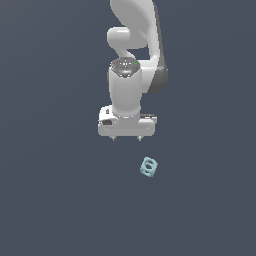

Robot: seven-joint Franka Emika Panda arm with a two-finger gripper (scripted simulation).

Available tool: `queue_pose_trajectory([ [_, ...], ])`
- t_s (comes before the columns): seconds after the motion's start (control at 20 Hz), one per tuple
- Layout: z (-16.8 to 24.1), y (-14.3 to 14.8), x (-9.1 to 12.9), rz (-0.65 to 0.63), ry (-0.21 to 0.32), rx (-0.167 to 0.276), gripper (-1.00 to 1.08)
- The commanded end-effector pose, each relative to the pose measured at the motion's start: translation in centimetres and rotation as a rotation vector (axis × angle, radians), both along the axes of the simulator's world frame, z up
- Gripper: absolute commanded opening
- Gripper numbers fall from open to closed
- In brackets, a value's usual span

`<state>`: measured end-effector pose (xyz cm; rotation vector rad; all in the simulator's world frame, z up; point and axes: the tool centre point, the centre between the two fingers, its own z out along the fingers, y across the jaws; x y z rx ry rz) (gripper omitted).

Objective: Pick up the object and move it to a goal position.

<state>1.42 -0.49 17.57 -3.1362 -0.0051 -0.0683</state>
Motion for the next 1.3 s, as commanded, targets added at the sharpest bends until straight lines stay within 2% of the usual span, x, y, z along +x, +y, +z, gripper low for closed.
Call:
queue_pose_trajectory([
  [0.0, 0.0, 0.0, 0.0, 0.000, 0.000, 0.000, 1.00],
  [0.65, -1.3, 1.8, -0.3, 0.051, 0.020, -0.003, 1.00],
  [1.25, -2.3, 3.0, 1.1, -0.040, 0.024, 0.001, 1.00],
])
